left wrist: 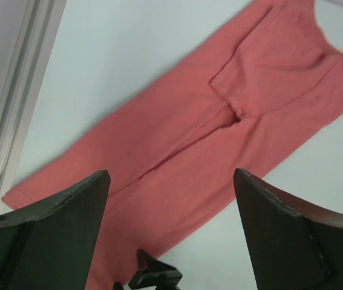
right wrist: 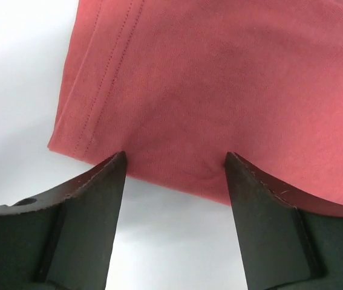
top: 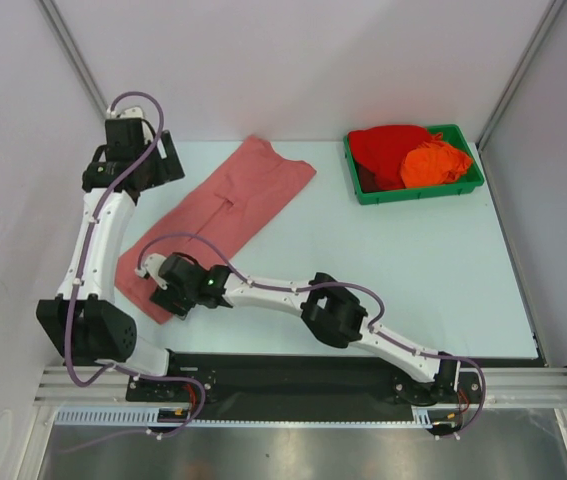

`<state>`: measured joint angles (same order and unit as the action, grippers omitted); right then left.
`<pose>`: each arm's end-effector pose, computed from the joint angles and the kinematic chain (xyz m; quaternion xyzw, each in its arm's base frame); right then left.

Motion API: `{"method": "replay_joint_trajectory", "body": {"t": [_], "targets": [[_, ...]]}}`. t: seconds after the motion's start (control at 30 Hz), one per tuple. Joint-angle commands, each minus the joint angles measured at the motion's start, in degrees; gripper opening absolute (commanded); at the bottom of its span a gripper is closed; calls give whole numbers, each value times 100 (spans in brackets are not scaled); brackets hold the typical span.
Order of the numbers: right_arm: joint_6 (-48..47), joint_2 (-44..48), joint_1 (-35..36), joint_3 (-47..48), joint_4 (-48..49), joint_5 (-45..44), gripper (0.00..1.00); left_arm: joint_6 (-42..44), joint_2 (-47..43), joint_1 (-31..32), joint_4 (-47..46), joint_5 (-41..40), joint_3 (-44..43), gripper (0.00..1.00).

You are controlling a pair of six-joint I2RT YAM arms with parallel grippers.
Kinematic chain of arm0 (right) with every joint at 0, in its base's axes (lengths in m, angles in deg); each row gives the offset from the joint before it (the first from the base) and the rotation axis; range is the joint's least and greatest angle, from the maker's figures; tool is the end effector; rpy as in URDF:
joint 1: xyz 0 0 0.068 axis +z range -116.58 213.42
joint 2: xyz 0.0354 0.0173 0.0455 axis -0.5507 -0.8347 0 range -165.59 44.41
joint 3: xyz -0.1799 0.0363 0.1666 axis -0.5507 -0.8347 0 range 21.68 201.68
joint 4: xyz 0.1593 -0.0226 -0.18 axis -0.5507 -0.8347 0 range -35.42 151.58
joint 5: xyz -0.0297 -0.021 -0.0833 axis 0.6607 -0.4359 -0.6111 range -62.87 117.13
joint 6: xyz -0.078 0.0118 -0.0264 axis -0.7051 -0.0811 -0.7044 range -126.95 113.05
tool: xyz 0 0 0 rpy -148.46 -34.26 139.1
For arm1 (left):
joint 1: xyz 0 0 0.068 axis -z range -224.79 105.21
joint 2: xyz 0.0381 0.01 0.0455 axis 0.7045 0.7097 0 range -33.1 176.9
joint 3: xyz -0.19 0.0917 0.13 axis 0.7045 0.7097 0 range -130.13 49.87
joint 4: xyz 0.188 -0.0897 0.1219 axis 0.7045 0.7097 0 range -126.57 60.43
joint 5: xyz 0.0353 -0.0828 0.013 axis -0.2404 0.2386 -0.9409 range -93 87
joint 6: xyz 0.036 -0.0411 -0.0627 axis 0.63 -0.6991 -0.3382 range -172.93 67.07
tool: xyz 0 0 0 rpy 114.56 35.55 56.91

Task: Fold and stack the t-shirts
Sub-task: Fold the tshirt

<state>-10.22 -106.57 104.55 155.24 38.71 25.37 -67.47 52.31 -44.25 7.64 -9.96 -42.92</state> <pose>0.1866 0.5398 0.1245 -0.5434 0.7266 0.2230 0.3565 0.3318 0.0057 0.3514 -0.1358 0.8826 -0.0048 0.4500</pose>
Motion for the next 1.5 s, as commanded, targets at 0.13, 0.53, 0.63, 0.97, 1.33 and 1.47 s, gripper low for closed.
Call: {"method": "replay_joint_trajectory", "body": {"t": [0.13,0.53,0.63,0.97,1.33,1.47], "targets": [[54,401,-20,-699,230,-150,80,-110,-613,-449,-342,18,560,87],[264,1079,-240,-1413,442,123,79,-136,-736,-537,-316,134,798,87],[274,939,-267,-1114,258,114,80,-127,-604,-633,-202,283,772,87],[116,982,-187,-866,520,237,81,626,-105,-686,-1077,1947,605,74],[265,1106,-205,-1675,1883,-79,81,330,2725,-678,-2794,5354,-581,51],[300,1035,-302,-1850,2119,-70,81,-22,3798,-660,-2769,5434,-1503,49]]}}
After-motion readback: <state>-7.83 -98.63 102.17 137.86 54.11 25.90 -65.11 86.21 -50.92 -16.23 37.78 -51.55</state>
